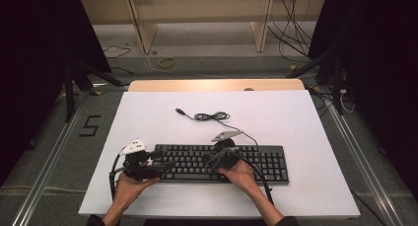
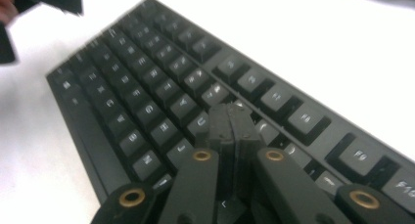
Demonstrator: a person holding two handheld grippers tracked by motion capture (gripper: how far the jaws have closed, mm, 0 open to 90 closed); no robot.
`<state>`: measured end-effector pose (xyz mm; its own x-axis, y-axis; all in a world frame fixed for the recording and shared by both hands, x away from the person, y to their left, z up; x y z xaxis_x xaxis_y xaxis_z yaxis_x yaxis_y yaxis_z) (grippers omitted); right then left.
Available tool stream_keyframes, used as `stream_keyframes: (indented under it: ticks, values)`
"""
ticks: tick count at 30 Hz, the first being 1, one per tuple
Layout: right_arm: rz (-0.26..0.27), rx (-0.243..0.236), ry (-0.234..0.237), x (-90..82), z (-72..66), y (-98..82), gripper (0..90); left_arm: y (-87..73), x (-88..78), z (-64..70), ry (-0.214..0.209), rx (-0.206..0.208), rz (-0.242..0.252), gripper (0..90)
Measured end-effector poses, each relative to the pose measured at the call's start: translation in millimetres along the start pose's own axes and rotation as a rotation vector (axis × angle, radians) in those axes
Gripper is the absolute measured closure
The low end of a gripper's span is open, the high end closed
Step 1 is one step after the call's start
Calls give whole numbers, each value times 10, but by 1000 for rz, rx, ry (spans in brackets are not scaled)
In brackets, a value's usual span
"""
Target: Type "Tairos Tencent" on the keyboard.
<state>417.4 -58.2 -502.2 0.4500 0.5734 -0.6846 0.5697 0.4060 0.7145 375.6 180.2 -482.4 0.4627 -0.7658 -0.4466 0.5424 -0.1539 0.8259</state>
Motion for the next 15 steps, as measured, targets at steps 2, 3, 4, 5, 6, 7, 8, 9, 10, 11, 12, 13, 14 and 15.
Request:
stream_keyframes:
  ticks: [2,3,4,5,6,7,8,9,10,11,12,13,14,15]
  values:
    - [22,1,0,-41,1,19,892,-1,4,-5,0,-2,-2,271]
    - [27,2,5,-57,3,25,886,-2,4,-5,0,-3,-2,271]
    - [35,4,3,-72,7,30,878,-2,4,-5,1,-3,-2,271]
    - [38,8,5,-84,6,32,874,-2,3,-4,3,-3,-3,271]
    - [40,10,6,-91,6,33,865,-2,3,-5,3,-3,-2,271]
    - [43,10,9,-101,4,35,850,-2,3,-5,3,-3,-2,272]
    - [48,9,11,-111,2,39,838,-2,4,-5,3,-3,-2,271]
    - [54,10,18,-122,1,44,830,-2,5,-6,3,-3,-3,272]
    - [62,9,21,-132,3,50,819,-2,7,-7,3,-5,-4,271]
    - [66,11,23,-144,2,55,800,-2,9,-7,3,-5,-4,271]
    - [69,12,26,-155,4,59,786,-2,11,-8,3,-5,-5,271]
    - [74,12,28,-165,7,62,776,-2,13,-8,3,-7,-5,271]
    - [76,16,33,-177,7,64,762,-2,14,-11,3,-5,-6,271]
    - [79,18,32,-188,9,67,746,-1,15,-12,3,-6,-7,271]
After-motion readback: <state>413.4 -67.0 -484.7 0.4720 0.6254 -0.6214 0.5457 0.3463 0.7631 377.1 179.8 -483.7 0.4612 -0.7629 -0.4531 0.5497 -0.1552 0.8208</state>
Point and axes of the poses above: each handheld gripper's, and its own axes: x roughly forward along the jaws, y roughly out of its top, z roughly to its right, the point moved 4 cm from there along x, roughly forward along the jaws, and after that the axes turned 6 degrees about -y, right-handed, at the moved point
